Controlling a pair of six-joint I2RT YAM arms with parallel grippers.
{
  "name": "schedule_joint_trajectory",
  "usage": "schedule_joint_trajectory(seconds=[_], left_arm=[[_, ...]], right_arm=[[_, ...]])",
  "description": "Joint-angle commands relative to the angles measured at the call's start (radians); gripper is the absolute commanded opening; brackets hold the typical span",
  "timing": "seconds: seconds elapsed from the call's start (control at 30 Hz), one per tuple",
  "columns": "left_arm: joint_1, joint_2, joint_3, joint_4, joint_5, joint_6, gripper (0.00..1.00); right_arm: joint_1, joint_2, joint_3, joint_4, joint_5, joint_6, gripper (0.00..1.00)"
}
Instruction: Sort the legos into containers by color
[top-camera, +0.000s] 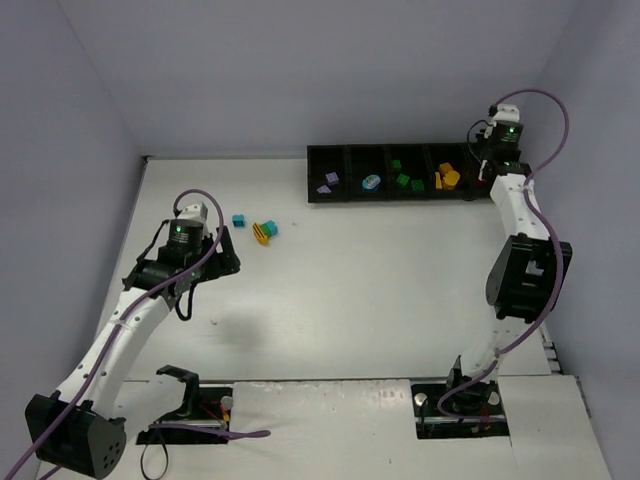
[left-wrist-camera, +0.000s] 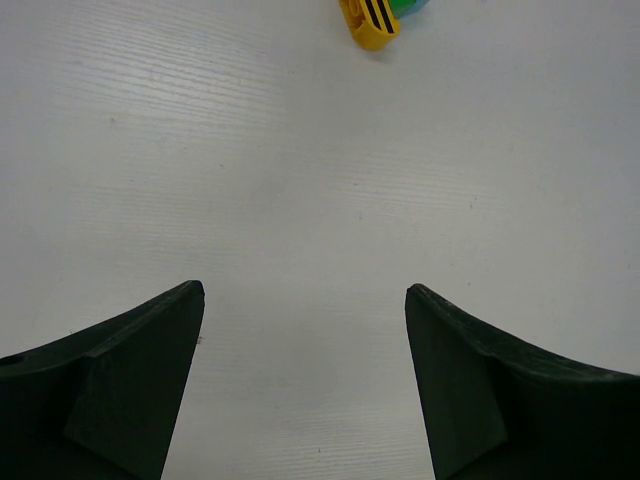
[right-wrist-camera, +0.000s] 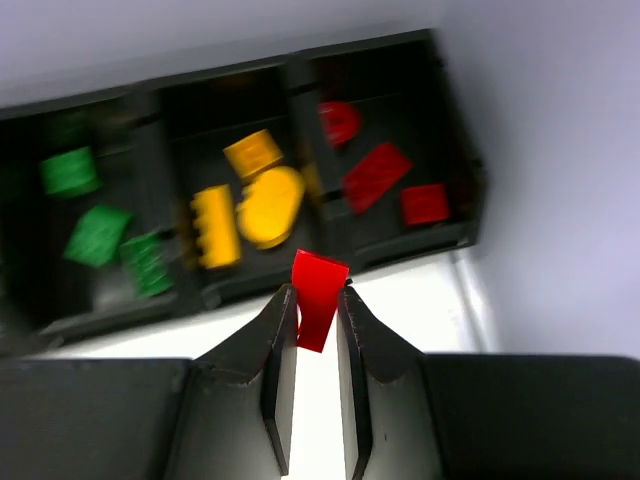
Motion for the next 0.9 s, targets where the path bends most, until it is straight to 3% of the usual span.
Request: schedule_joint_trajectory(seconds=[0.0, 0.33, 0.47, 0.5, 0.6, 0.63, 0.73, 0.87], left_arm=[[0.009, 0.01, 0.023, 0.088, 0.001, -0.017, 0.75], [0.009, -0.035, -0.001, 0.109, -0.002, -0.046, 0.75], [0.009, -0.052, -0.024, 0.114, -0.025, -0.057, 0.75], [0.009, -0.051, -0.028, 0.114, -0.028, -0.062, 0.75], [0.009, -0.042, -0.023, 0.1, -0.031, -0.069, 0.75], [0.007, -0.034, -0.018, 0.096, -0.034, -0.071, 0.75], [0.009, -0.019, -0.006, 0.083, -0.046, -0.066, 0.75], [0.009, -0.002, -0.002, 0.1, -0.054, -0.066, 0.75]], right_arm=[[-0.044, 0.089, 0.098, 0.019, 0.052, -0.009, 0.0], [-0.076, 0.379, 0.38, 0.043, 0.154, -0.024, 0.0], [-0.076, 0.501, 0.524, 0.045, 0.151, -0.029, 0.05], [-0.078, 0.517, 0.544, 0.045, 0.144, -0.027, 0.08], [-0.081, 0.552, 0.589, 0.051, 0.127, -0.009, 0.31], [-0.083, 0.563, 0.595, 0.055, 0.116, -0.002, 0.43], [-0.086, 0.572, 0.614, 0.06, 0.088, 0.011, 0.59], [-0.083, 0.54, 0.618, 0.06, 0.035, 0.03, 0.66]])
